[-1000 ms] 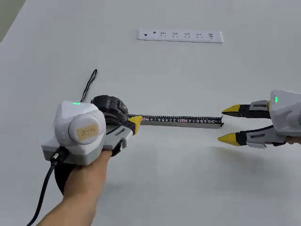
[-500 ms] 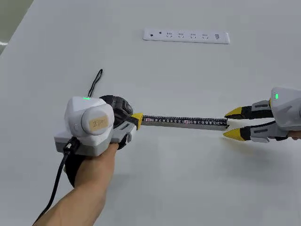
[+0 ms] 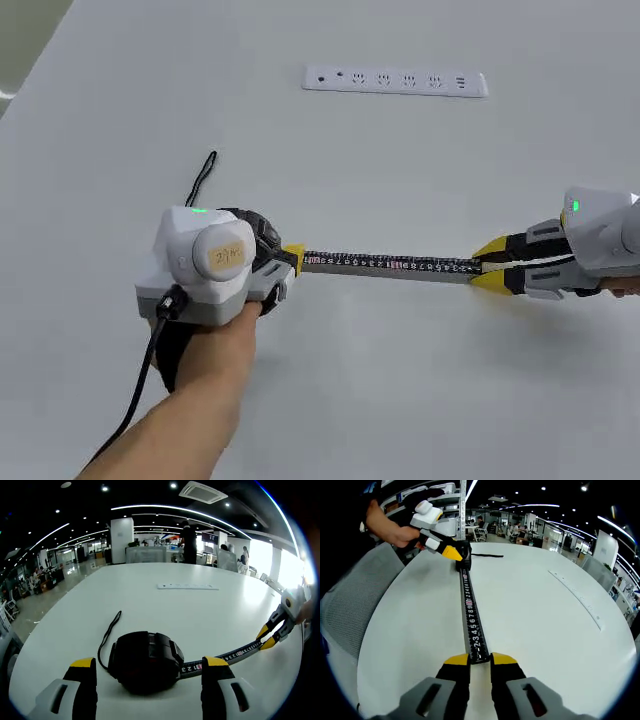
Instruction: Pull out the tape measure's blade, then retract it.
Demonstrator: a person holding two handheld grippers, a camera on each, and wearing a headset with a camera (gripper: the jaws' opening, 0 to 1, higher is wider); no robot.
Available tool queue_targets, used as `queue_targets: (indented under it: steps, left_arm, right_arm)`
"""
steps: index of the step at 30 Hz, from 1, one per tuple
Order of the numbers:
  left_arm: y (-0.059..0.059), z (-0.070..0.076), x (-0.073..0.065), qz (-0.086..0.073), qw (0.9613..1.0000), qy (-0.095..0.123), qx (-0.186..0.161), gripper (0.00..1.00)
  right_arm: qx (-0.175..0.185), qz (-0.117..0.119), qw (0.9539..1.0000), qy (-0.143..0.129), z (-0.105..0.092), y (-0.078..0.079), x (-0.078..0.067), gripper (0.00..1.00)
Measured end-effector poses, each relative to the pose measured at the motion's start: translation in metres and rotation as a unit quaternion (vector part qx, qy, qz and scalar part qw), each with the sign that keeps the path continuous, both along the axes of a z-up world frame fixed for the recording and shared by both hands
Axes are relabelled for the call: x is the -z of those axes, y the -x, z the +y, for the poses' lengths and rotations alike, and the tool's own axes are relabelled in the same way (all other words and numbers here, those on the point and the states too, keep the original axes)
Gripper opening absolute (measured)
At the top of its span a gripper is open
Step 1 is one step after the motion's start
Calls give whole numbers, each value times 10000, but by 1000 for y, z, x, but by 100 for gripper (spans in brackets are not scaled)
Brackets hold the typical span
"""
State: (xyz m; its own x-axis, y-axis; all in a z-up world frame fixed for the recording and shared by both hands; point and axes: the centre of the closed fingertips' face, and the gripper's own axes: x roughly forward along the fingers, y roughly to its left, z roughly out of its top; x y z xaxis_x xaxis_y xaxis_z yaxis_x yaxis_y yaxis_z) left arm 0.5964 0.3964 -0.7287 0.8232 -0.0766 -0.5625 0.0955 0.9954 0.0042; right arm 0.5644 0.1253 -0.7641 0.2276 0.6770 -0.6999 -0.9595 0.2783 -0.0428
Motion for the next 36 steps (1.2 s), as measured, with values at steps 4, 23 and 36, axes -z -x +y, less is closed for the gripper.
queue_targets:
  steps: [4,23,36]
  left_arm:
    - [-1,1,3,28,9999,11,-99,82]
    - [-13,7,12,178,9977,319,-577,69]
    - [-12,5,12,159,9986,198,-458,65]
  right_arm:
    - [-32,15,10000,0,0,0,0,13]
    - [-19,13,10000,77,0,-4,1,12]
    - [-22,33,9999,146,-1,-4,1,12]
